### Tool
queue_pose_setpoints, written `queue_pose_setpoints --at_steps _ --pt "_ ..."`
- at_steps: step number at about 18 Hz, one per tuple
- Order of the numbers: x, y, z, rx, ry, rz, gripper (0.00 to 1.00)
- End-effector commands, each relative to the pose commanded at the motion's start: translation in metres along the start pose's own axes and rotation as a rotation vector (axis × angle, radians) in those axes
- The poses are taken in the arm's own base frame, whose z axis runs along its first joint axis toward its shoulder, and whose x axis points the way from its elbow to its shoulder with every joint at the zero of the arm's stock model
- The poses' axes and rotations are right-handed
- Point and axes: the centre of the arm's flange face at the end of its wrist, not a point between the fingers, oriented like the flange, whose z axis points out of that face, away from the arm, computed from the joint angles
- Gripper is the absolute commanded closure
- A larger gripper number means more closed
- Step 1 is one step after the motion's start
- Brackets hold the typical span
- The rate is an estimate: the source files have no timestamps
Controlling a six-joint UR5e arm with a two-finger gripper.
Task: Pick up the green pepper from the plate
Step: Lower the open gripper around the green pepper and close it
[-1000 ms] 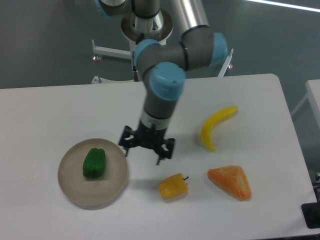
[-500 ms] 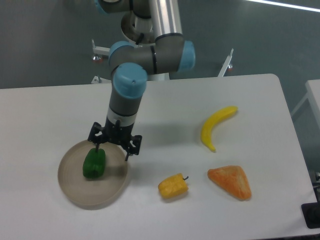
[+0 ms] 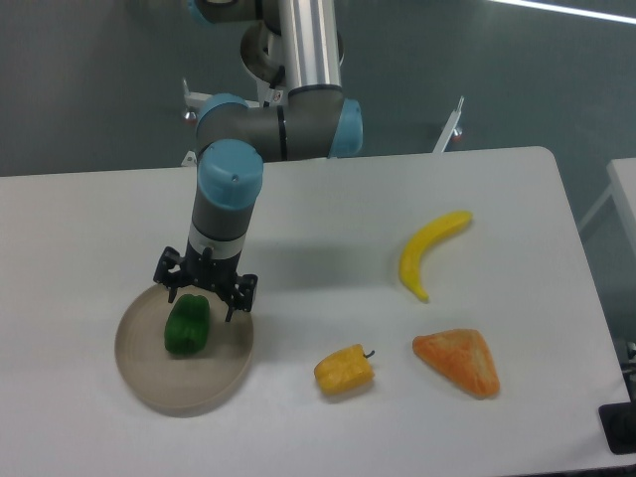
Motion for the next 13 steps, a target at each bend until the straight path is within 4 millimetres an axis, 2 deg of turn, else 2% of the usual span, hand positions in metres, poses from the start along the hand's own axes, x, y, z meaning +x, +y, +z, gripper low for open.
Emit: queue_pose_setpoints --at_steps 7,11,12,13 --pt "0.009 0.000 0.018 -0.023 0.010 0.014 0.00" --pt "0.008 -0.003 0.020 -0.023 0.005 0.016 0.00" --pt "0.007 -0.003 0.020 -0.025 0.000 0.016 0.04" --pt "0.008 -0.003 0.020 -0.027 -0.004 0.017 0.18"
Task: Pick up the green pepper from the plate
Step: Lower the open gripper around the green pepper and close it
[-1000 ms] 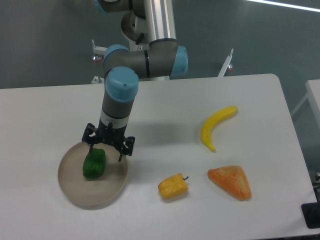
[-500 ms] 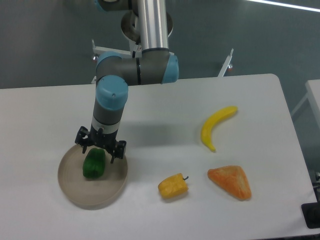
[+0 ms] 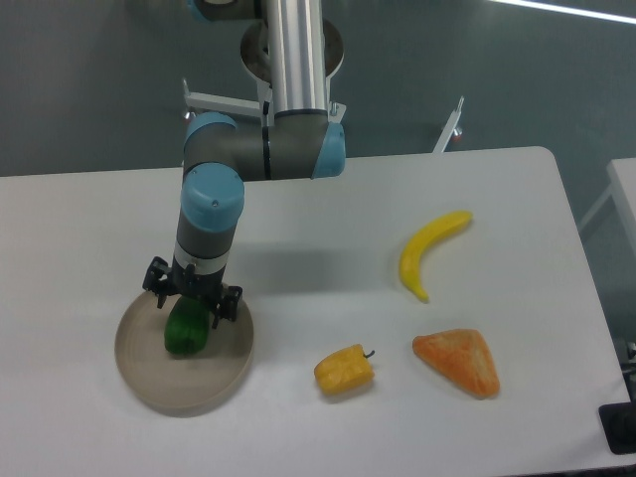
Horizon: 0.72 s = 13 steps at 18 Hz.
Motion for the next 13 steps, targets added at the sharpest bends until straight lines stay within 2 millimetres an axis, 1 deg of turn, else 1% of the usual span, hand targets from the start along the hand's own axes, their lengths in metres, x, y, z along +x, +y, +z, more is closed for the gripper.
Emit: queue_pose_setpoints --at_steps 1,2,4,7,10,13 --pt "0.000 -0.001 -0.001 0.001 -0.001 0.000 0.30" --pt "0.000 -0.001 -0.001 0.001 -0.001 0.000 0.39" --pt "0.000 -0.001 -0.001 0.001 -0.001 0.000 0.50" --pt "0.000 -0.001 -0.002 0.004 -0.001 0.003 0.57" --pt "0.000 -0.002 -0.004 0.008 -0.001 0.004 0.58" --pt "-0.001 -0.009 -0.016 0.028 -0.011 0.019 0.58"
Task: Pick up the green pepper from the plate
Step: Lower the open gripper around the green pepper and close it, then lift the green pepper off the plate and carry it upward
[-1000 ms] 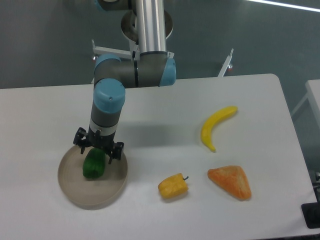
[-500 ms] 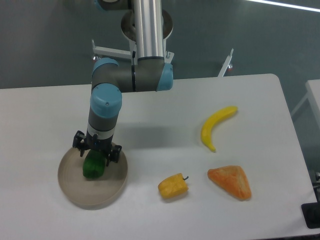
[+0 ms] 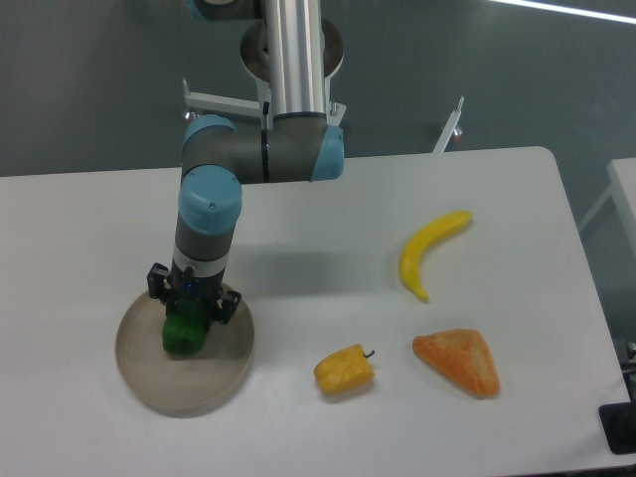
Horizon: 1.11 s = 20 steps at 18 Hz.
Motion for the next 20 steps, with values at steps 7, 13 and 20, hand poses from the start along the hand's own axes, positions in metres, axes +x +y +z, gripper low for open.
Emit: queue_pose_setpoints --at_steps 7,13,20 --pt "-0.069 -0.019 -0.085 0.057 -0.124 0.016 0.58" --pt "-0.168 0.008 -0.162 0.026 -0.162 0.128 0.58" --pt "-0.242 0.054 -0.199 -0.008 -0.202 0.292 0.58"
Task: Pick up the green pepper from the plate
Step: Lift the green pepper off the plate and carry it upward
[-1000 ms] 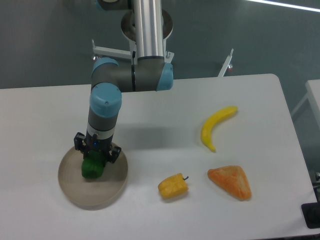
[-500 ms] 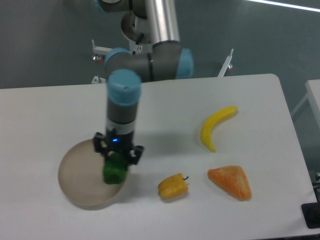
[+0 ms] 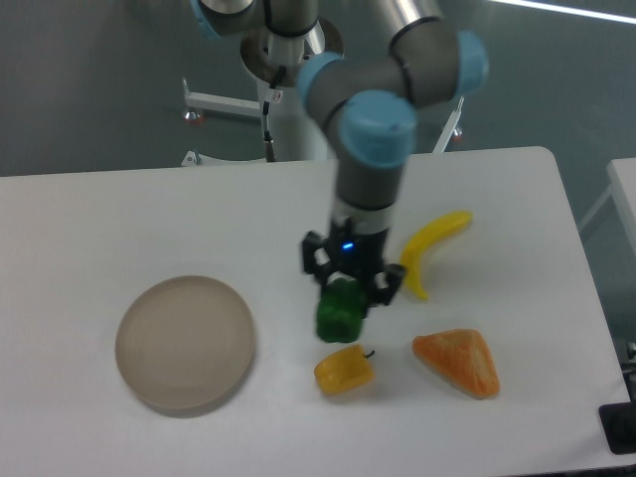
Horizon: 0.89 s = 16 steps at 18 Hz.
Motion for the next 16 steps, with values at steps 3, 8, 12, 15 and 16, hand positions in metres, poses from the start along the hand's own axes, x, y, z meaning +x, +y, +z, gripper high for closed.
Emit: queue_pose_setpoints --at_steps 3,8,12,15,16 --pt "-0.0100 0.0126 -0.0088 -0.041 -0.039 0.032 0.58" --pt "-0.0127 0.0142 -0.0079 -0.079 -0.065 0.060 0.58" --pt "-0.0138 0.0117 -0.0104 -0.073 -0.072 0.062 0.58" --pt "-0.0145 0.0134 -0.0068 -0.076 -0.070 0.060 0.58" --pt "-0.0150 0.0141 -0.0080 -0.075 -0.072 0.059 0.58"
